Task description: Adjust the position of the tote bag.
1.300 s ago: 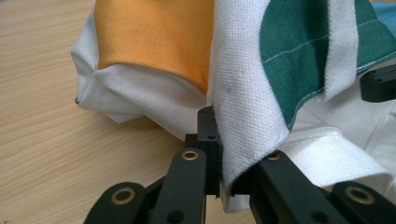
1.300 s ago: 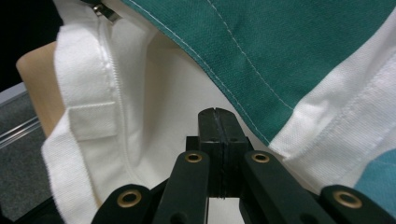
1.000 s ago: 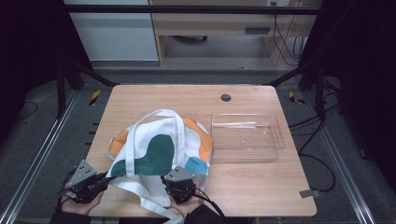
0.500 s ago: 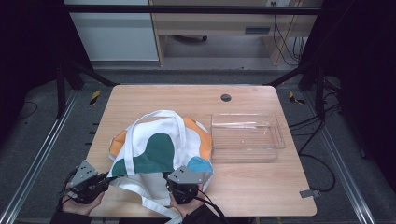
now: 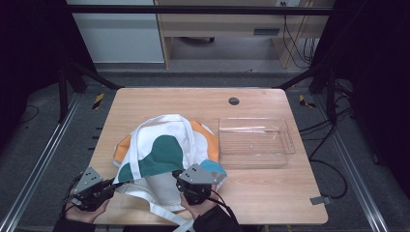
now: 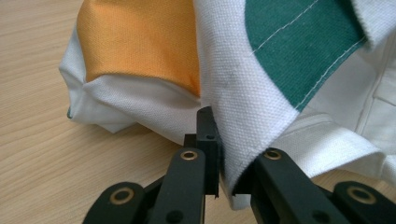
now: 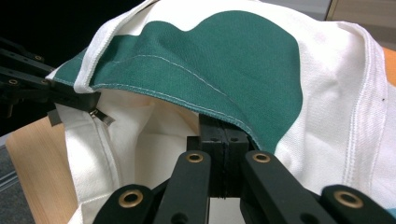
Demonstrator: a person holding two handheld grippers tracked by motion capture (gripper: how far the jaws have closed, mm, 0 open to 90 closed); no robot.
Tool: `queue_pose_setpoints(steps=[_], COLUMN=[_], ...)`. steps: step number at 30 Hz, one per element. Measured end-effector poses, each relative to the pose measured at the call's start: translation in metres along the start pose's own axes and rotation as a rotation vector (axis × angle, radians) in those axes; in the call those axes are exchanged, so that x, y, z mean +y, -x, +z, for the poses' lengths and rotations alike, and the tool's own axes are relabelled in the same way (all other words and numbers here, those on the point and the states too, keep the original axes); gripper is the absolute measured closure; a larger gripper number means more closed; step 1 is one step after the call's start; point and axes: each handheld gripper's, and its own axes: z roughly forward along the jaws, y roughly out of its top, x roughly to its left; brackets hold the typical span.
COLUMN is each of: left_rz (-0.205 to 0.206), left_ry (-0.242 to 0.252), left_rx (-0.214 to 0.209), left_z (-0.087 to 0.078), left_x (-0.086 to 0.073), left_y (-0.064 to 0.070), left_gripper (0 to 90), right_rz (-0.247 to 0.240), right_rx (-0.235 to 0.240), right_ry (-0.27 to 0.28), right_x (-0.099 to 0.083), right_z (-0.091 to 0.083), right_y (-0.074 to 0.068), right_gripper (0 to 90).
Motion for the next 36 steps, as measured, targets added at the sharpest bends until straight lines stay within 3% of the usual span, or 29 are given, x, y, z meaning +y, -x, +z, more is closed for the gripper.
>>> queue_pose_setpoints(steps=[9,16,19,22,26,36], left_rz=[0.006,0.005,0.006,0.041,0.069,0.054], left_ry=[-0.008,-0.001,-0.004,0.014,0.029,0.110], left_rx=[-0.007,-0.012,-0.022,-0.017,-0.011,0.003], left_z=[0.003,0.003,0.004,0.006,0.006,-0.008], left_x=[0.000,0.000,0.000,-0.001,-0.001,0.008], left_y=[0.003,0.003,0.002,0.004,0.007,0.013], left_gripper=[83.4,80.9,74.2,59.5,52.4,36.6], right_rz=[-0.016,-0.014,-0.008,-0.004,-0.003,-0.002], right_rx=[0.010,0.022,0.018,0.017,0.022,0.025], right_ry=[0.031,0.014,0.011,0.006,0.003,-0.002], right_x=[0.021,0.019,0.017,0.016,0.016,0.016], right_z=[-0.005,-0.004,-0.003,-0.002,-0.002,-0.002], right_y=[0.002,0.005,0.007,0.008,0.008,0.008], right_gripper=[90.0,90.0,90.0,90.0,90.0,90.0])
